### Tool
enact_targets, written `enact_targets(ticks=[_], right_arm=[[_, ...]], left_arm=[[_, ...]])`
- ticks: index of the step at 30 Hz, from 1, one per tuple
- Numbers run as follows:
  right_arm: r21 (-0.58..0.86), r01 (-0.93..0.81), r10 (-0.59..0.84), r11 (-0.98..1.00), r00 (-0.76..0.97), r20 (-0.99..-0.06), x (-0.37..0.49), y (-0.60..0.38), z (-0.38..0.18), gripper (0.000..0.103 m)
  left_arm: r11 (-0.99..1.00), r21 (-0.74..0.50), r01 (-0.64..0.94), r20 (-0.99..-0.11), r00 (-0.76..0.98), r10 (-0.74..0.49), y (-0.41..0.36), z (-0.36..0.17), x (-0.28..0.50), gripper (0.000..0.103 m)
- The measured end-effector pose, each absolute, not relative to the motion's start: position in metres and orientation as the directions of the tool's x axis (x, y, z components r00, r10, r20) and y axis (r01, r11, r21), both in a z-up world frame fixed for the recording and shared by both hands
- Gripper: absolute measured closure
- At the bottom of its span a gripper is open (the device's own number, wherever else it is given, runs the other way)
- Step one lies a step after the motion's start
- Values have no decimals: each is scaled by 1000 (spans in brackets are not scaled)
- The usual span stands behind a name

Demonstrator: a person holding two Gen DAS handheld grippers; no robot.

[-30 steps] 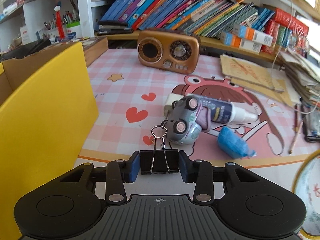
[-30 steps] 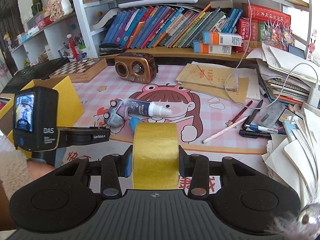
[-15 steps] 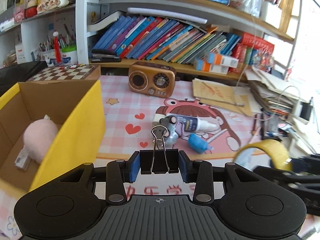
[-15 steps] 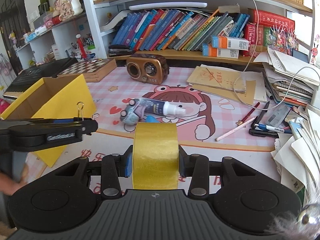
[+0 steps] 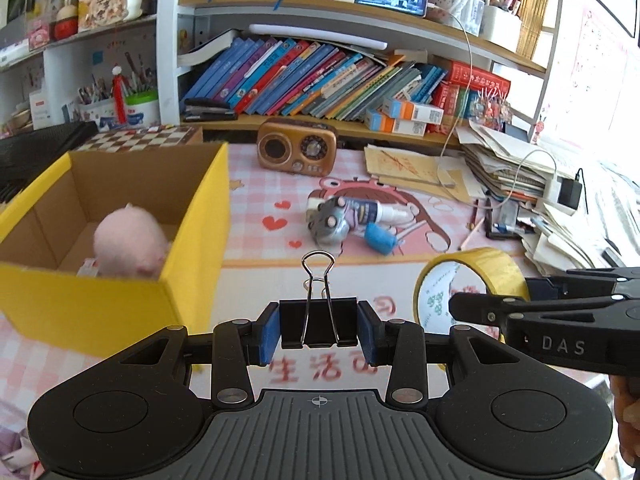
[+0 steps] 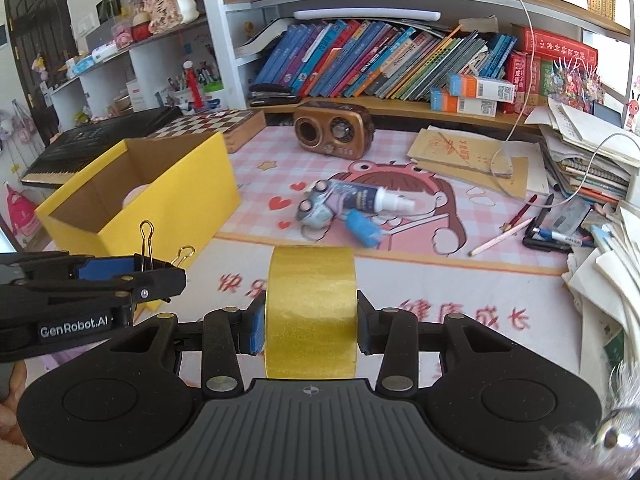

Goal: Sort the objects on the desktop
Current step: 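Carry the binder clip and tape roll with both tools over the yellow box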

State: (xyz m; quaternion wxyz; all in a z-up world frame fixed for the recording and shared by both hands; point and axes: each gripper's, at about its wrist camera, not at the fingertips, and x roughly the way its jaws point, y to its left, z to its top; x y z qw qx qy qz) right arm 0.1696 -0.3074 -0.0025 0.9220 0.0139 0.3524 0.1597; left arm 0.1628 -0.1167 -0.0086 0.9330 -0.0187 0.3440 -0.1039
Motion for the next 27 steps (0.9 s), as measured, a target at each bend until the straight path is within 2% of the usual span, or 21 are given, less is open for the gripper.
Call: enact_targets(ticks=[27], right_arm=[[126,-379,363,917,656,-662,69,-179,0,64]], left_arm=[[985,-133,108,-641,749,-169,1,-6,58,65]])
